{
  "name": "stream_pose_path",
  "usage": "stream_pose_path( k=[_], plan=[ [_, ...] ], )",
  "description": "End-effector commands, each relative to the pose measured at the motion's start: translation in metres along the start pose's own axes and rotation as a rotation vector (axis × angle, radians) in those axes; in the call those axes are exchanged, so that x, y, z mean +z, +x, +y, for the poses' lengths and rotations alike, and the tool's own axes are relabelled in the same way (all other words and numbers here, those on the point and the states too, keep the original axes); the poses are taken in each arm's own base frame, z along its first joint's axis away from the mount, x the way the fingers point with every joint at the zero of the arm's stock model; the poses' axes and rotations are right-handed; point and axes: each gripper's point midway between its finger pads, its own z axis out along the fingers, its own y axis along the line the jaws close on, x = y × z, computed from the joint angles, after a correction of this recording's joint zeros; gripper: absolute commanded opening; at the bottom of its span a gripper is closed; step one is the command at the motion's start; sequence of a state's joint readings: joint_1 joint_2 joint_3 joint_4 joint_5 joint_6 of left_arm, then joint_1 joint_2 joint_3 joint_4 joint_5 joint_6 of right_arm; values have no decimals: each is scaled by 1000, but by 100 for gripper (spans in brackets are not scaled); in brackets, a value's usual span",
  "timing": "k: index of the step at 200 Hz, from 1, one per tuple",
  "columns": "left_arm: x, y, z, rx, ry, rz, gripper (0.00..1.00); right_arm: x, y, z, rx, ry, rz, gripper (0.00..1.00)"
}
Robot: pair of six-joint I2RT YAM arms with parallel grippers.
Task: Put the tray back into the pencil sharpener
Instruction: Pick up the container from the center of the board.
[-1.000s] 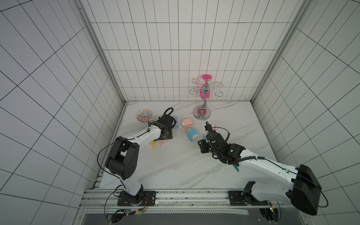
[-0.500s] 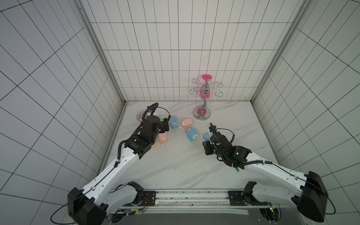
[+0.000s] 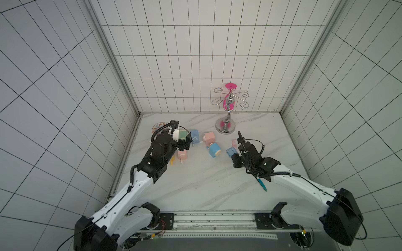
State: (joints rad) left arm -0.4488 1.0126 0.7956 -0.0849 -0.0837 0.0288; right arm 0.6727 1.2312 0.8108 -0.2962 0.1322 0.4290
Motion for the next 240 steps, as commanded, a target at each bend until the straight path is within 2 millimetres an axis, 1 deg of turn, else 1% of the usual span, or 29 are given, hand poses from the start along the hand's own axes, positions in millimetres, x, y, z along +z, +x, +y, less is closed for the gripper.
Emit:
stream_pose_path(
  k=[1, 23, 46, 71, 81, 87, 107, 127, 148, 157, 178, 195, 203, 221, 240],
  plan=[
    [1, 1, -38, 85, 215, -64, 97, -11, -42, 19, -23, -63, -74, 31],
    [1, 11, -48, 75, 256, -93, 97, -16, -57, 21, -46, -57, -108, 33],
    [0, 23, -63, 66, 294, -92, 97, -22, -63, 8, -102, 9, -143, 33],
    [5, 40, -87, 135, 322, -36, 97, -38, -74, -2, -115, 30, -197, 31],
    [8, 44, -95, 157, 329, -24, 97, -41, -78, -6, -121, 46, -219, 30],
    [10, 47, -100, 170, 339, -14, 97, -42, -78, -9, -127, 56, -223, 30],
    [16, 47, -118, 210, 378, -9, 97, -41, -75, -16, -159, 82, -223, 29],
    [22, 45, -131, 217, 410, -7, 97, -44, -69, -36, -139, 167, -235, 27],
    [23, 38, -144, 213, 462, -25, 97, -55, -71, -62, -81, 277, -278, 42],
    [23, 36, -147, 210, 469, -30, 97, -56, -72, -68, -53, 272, -280, 45],
    [23, 40, -150, 186, 472, -34, 97, -46, -68, -74, 16, 217, -209, 46],
    [19, 47, -153, 185, 482, -20, 97, -35, -61, -85, 134, 221, -115, 46],
    [16, 51, -153, 187, 476, -15, 97, -30, -60, -86, 190, 207, -77, 46],
    [8, 55, -147, 176, 443, -15, 97, -14, -57, -84, 289, 167, -16, 46],
    [1, 60, -135, 150, 395, -22, 98, 0, -55, -81, 391, 138, 24, 47]
  ],
)
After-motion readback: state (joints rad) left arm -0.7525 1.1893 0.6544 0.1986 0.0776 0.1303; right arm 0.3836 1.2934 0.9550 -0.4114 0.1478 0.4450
